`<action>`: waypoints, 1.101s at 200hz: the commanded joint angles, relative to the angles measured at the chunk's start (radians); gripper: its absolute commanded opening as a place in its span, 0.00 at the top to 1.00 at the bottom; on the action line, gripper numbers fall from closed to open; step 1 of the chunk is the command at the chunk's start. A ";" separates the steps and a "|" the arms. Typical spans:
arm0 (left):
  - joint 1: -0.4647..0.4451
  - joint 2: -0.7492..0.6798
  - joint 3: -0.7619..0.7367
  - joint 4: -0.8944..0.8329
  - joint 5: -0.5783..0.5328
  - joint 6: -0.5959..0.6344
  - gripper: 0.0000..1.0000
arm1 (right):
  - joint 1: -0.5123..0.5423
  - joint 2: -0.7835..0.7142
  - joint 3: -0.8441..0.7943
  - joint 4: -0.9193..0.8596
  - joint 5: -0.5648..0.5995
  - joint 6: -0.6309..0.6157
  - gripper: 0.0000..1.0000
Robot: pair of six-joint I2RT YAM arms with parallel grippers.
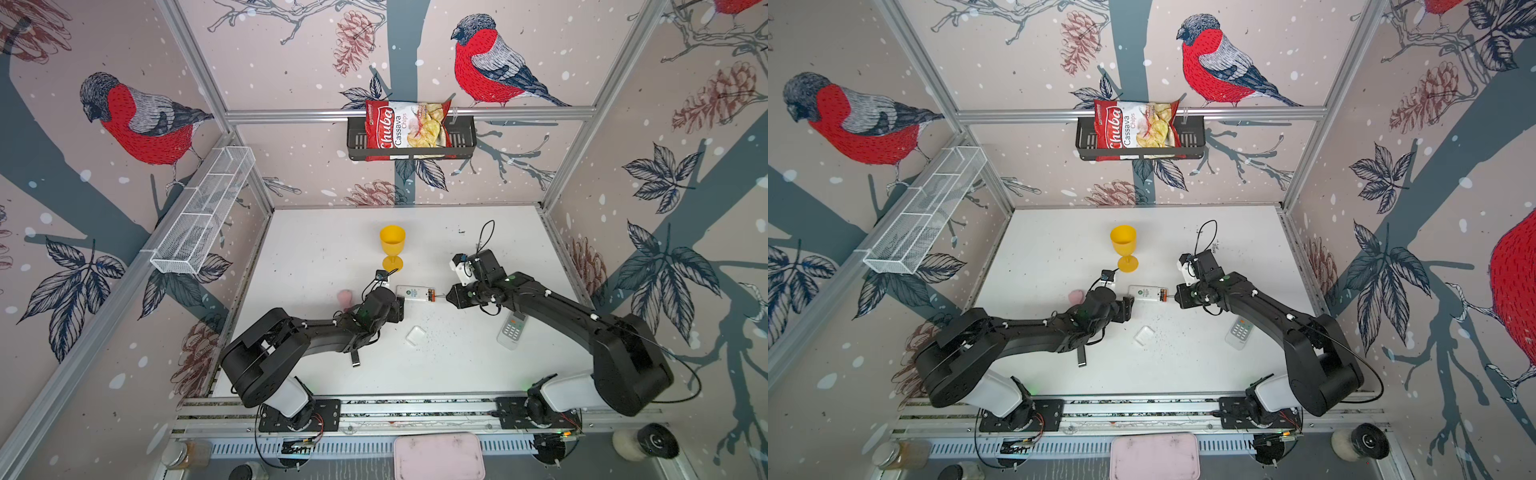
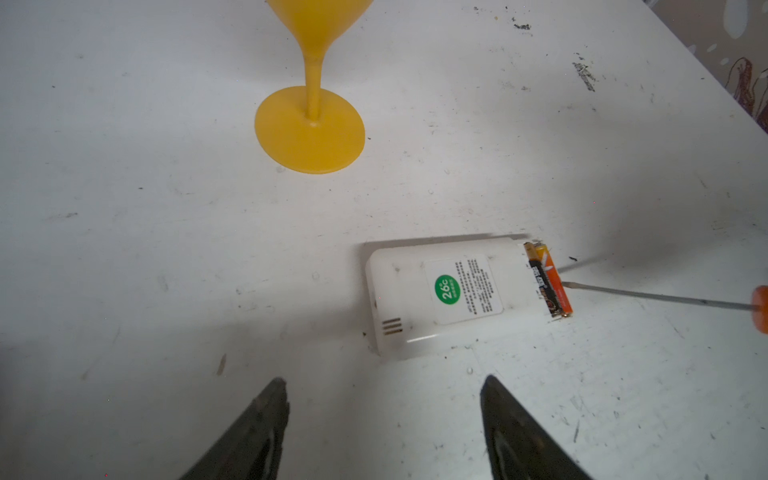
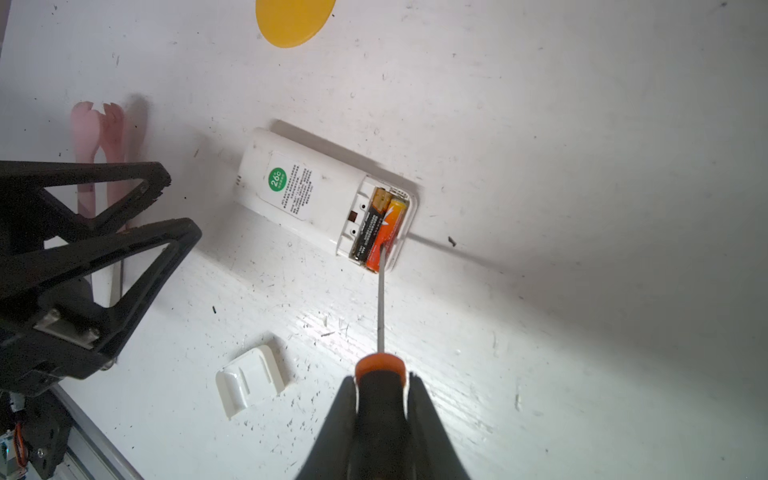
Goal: Unload the batteries from the remote control
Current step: 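Pry the orange battery out of the remote with the screwdriver tip in the right gripper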
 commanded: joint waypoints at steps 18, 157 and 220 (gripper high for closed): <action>0.003 0.046 0.018 0.069 0.035 -0.016 0.27 | 0.011 0.023 0.022 -0.017 0.050 -0.026 1.00; 0.019 0.164 0.089 0.100 0.076 -0.018 0.30 | 0.041 0.024 0.050 -0.058 0.109 -0.057 1.00; 0.019 0.209 0.110 0.116 0.085 -0.020 0.31 | 0.057 0.033 0.052 -0.051 0.100 -0.067 1.00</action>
